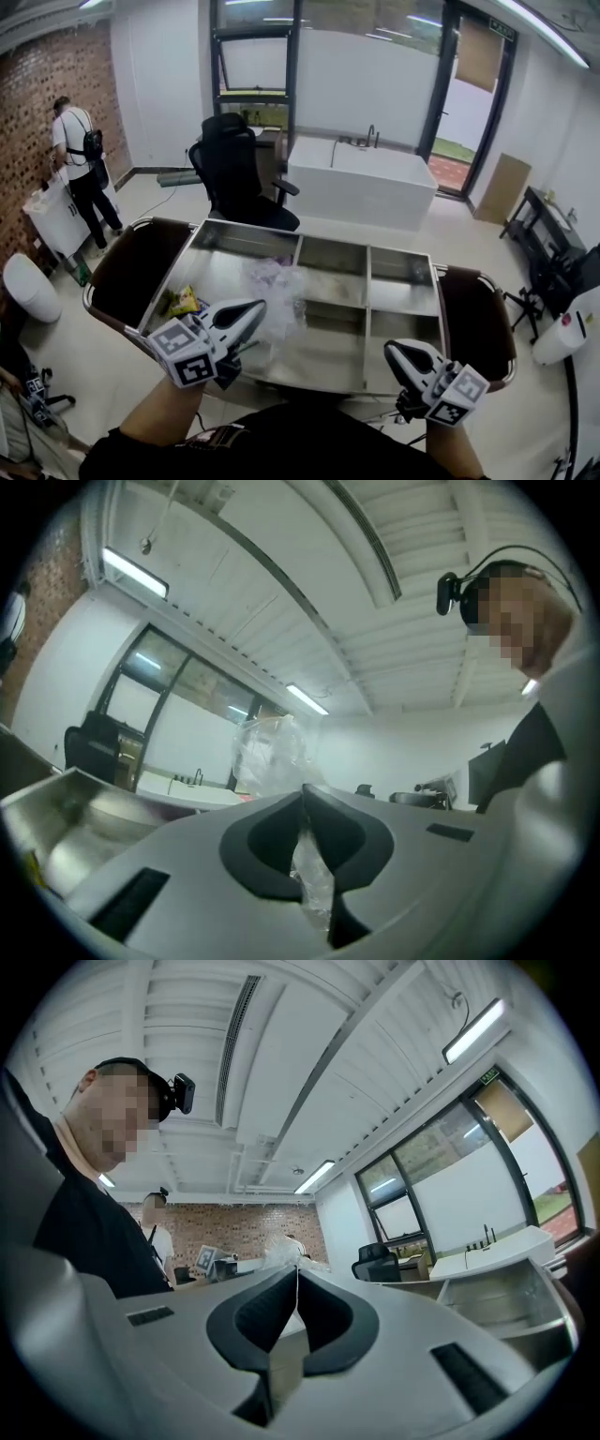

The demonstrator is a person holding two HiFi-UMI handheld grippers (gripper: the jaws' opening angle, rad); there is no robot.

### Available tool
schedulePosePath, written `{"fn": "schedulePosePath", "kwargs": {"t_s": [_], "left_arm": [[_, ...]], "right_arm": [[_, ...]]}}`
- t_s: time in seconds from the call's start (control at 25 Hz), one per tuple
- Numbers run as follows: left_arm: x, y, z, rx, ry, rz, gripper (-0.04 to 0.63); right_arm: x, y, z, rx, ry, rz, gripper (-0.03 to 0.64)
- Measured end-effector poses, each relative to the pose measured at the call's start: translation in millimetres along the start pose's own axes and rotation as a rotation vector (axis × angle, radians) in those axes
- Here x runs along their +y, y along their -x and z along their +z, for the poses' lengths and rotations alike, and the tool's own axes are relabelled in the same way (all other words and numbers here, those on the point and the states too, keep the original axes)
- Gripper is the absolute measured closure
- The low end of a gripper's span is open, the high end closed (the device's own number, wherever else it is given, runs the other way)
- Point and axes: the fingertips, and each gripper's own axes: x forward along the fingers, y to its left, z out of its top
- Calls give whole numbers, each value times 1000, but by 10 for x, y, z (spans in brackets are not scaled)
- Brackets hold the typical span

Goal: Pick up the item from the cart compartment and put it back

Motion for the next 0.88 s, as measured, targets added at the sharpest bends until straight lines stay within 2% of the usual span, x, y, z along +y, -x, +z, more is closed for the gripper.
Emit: {"fn": "schedulePosePath", "kwargs": {"t_s": [0.16,0.24,0.36,0.44,0.68,0.88], "left_arm": [[-185,-83,-470,28,43,2,598],[-238,-88,-556,46,21,-18,598],[-277,-75,-476,39,-51,-37,601],[-272,-82,-419,36,-71,-37,603],[-318,-111,-348,13,-31,-74,601],[-304,-87,-300,10,-6,-69,601]], "right_arm": [[22,-32,-30,11,2,7,623],[25,-20,-49,18,4,3,623],[16,2,-61,23,4,-6,623],[6,7,-63,23,4,-8,623],[10,10,-44,22,6,-7,623],[-4,0,-47,18,5,-12,623]]}}
